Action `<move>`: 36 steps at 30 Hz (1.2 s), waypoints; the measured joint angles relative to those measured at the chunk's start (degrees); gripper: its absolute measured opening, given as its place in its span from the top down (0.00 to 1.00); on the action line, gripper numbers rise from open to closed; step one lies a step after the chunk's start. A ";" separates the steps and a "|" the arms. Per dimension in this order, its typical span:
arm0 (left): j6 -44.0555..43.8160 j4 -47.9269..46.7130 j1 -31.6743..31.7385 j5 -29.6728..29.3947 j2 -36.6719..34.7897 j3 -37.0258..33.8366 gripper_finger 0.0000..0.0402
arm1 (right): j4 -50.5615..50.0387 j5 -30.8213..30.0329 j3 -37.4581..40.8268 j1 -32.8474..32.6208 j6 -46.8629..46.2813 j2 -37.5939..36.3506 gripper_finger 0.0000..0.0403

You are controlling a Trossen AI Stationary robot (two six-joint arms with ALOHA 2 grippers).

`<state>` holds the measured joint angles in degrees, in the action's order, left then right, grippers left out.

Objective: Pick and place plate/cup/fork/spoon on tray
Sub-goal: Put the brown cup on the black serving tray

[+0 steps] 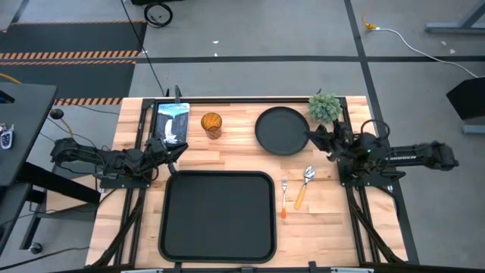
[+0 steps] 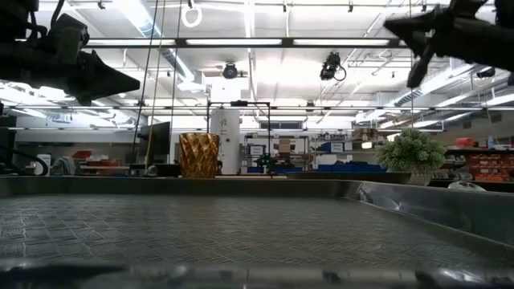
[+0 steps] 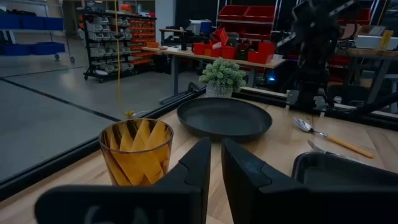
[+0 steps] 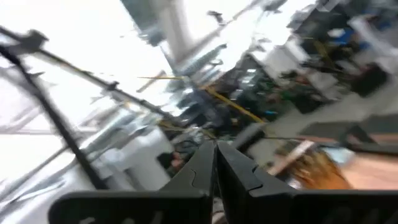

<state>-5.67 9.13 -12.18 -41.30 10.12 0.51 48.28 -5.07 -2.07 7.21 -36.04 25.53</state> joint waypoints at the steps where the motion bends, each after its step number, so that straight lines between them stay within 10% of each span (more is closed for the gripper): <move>1: 0.00 0.01 0.01 -0.02 0.01 0.00 0.88 | 0.21 0.50 -1.16 0.00 0.88 1.29 0.94; 16: 0.00 0.01 0.00 -0.01 0.01 0.00 0.88 | -19.99 -2.52 -22.79 5.28 19.85 28.76 0.94; 36: 0.00 0.00 0.00 -0.01 0.01 0.00 0.88 | -45.57 9.87 -59.17 9.44 37.69 64.71 0.81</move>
<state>-5.67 9.13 -12.17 -41.31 10.13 0.51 2.71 4.80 -61.24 16.64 1.64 90.24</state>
